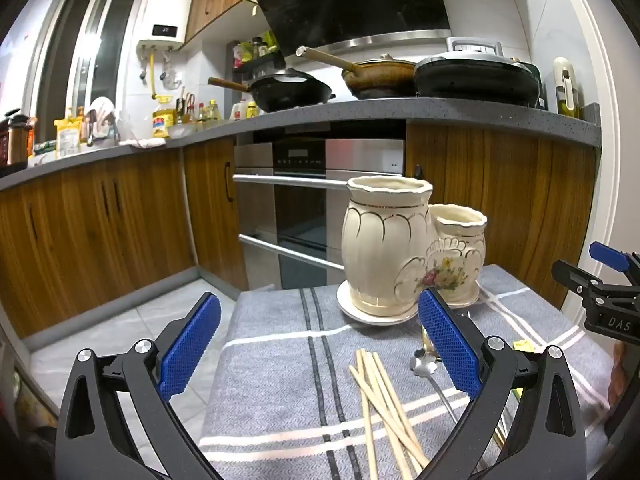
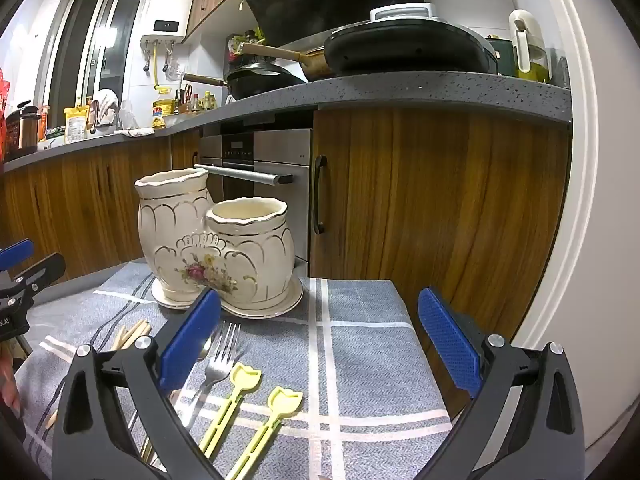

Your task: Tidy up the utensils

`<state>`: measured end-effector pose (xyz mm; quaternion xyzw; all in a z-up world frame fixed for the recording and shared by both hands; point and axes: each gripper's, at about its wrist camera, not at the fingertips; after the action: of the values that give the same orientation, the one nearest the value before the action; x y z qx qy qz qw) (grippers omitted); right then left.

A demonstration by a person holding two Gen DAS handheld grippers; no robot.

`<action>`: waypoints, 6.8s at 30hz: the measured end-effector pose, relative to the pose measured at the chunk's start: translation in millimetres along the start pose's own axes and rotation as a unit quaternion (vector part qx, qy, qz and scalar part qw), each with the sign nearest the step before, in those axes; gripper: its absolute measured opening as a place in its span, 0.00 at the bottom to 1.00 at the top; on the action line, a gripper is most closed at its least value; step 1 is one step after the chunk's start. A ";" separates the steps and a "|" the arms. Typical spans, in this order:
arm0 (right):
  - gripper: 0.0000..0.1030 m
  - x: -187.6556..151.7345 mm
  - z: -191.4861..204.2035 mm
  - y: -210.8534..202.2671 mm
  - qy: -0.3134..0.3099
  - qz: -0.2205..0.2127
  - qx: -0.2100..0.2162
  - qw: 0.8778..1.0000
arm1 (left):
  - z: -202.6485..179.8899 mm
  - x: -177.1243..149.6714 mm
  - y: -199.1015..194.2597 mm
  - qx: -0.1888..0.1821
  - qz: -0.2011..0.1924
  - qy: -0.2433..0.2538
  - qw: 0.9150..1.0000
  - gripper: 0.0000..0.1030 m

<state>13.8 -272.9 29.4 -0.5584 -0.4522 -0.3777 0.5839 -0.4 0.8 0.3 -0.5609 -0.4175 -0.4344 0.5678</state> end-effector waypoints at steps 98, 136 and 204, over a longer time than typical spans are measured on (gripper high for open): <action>0.09 -39.9 11.8 13.5 -0.052 0.315 0.159 0.934 | -17.6 -35.7 35.2 -0.053 0.324 0.089 0.940 0.05; 0.10 116.7 3.0 127.0 0.125 0.016 0.223 0.967 | -8.3 135.7 123.5 -0.177 0.010 -0.111 0.978 0.05; 0.95 37.2 -32.3 30.7 0.066 0.099 0.118 0.986 | 4.9 48.3 31.7 -0.058 0.095 -0.010 0.994 0.92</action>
<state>57.7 -299.8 56.3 -0.5012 -0.3963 -0.2978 0.7093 43.4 4.3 38.2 -0.6343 -0.3423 -0.3960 0.5689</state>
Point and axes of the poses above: each gripper's, at about its wrist camera, not at the fingertips, and y roughly the way its jaws point, z to its left, x to its top, and after that the axes turned 1 degree about -z, right-handed
